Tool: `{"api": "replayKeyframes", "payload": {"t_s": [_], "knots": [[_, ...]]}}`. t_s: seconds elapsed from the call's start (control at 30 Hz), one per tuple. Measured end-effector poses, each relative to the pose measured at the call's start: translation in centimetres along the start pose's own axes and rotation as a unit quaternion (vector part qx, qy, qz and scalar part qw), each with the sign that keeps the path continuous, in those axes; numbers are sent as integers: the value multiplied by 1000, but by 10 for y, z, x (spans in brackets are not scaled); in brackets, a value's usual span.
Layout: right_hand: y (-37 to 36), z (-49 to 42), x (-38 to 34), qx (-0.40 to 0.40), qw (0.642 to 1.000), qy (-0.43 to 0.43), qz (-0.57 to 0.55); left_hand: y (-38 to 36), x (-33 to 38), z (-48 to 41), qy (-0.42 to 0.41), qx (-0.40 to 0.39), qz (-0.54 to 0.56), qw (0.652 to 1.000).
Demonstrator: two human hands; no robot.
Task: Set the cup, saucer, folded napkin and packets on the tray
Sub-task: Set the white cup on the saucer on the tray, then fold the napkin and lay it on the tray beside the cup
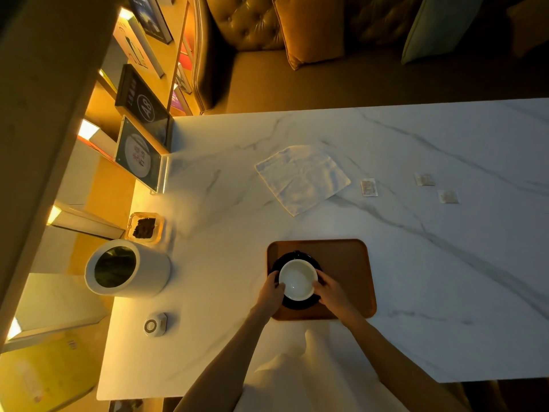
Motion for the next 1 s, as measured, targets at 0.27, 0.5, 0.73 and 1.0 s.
{"api": "replayKeyframes", "payload": {"t_s": [0.27, 0.5, 0.73, 1.0], "knots": [[36, 12, -7, 93, 974, 65, 198, 21, 21, 7, -39, 104, -182, 977], [60, 27, -22, 137, 870, 94, 465, 7, 55, 9, -106, 102, -406, 902], [100, 6, -101, 139, 836, 103, 521, 30, 125, -21, -97, 114, -504, 850], [132, -62, -221, 121, 792, 141, 582, 84, 219, -68, -97, 167, -541, 819]]}}
Point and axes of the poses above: each hand's wrist, its own z-axis away from the middle knuckle, its own y-axis out of the back of the hand, x = y × z, the point moved 2 cm from there along -z, towards the middle knuckle, and after that the axes turned 8 degrees about -x, right-handed, at the moved point
